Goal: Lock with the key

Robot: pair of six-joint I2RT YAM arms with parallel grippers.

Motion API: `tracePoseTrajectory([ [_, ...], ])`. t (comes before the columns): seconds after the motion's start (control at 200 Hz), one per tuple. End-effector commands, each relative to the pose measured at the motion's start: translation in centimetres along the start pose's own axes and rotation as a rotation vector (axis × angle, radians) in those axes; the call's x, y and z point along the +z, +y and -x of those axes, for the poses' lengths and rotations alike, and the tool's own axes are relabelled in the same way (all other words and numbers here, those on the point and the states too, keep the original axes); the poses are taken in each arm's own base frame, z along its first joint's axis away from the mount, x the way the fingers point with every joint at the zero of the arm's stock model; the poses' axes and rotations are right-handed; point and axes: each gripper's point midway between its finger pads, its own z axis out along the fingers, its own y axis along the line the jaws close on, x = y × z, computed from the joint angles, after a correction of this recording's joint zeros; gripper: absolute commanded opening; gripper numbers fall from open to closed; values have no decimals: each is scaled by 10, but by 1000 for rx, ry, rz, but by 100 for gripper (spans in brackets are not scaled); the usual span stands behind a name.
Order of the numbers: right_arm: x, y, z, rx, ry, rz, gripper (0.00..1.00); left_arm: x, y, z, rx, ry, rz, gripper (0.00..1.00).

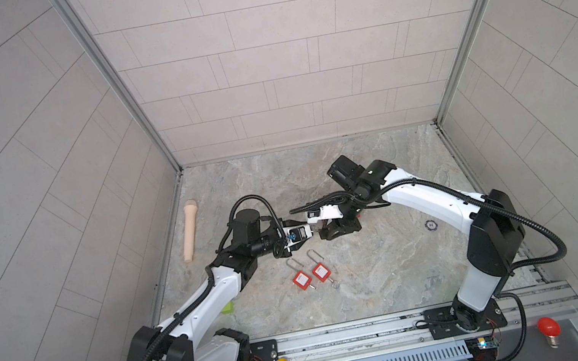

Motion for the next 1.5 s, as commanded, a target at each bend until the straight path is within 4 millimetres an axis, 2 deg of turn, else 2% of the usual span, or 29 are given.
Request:
tracePoseTrajectory([
  [0.0,-2,5,9,-18,-26,32,21,3,5,7,49,-2,-1,35],
  [0.13,-1,8,10,-17,-27,40,21,5,3,7,47,-1,-8,25],
  [0.42,-2,11,10,-22,-28,50,21,8,1,8,42,2,-13,15],
  [0.56,-3,8,11,-5,-24,42,26,8,5,17,-20,-24,-21,0],
  [0.746,-10,-2,16,20,-20,-20,39,8,10,27,-138,-52,-31,0],
  [1.031,-25,-11,12,52,-33,-72,45,5,14,37,-308,-89,-51,0],
  [1.216,-29,-13,10,51,-36,-87,45,4,15,43,-380,-119,-75,0],
  [1.406,-35,-15,8,21,-61,-117,38,1,17,49,-445,-159,-102,0],
  [1.496,-36,-8,9,-29,-80,-106,35,1,18,51,-475,-173,-113,0],
])
